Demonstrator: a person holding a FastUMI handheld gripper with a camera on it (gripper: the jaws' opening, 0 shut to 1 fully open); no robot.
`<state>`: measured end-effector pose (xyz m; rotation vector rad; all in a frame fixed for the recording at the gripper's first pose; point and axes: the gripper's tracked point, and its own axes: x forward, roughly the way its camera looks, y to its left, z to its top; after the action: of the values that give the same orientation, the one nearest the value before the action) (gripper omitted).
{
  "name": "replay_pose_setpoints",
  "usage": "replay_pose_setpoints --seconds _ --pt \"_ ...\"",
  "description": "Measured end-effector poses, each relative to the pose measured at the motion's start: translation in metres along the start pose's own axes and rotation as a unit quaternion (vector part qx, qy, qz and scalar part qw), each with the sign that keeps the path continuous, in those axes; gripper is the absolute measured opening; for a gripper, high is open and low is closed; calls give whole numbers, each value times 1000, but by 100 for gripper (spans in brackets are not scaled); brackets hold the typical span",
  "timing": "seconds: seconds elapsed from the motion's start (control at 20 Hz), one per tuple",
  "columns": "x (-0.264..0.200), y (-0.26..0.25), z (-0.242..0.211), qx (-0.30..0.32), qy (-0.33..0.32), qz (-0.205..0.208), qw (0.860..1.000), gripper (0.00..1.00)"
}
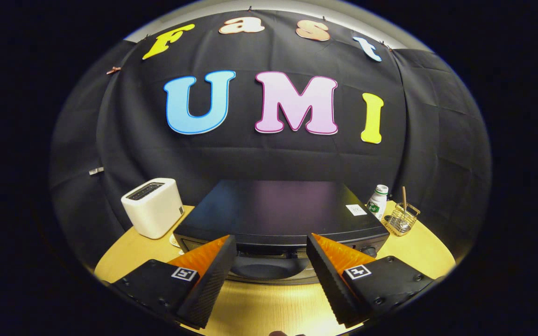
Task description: Open the toaster oven, put the food inside, and close the toaster oven door.
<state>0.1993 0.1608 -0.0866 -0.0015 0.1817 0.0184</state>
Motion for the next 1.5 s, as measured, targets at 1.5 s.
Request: replay_pose_setpoints --seconds 1.5 --pt "-52 11 -82 -11 83 7 996 99"
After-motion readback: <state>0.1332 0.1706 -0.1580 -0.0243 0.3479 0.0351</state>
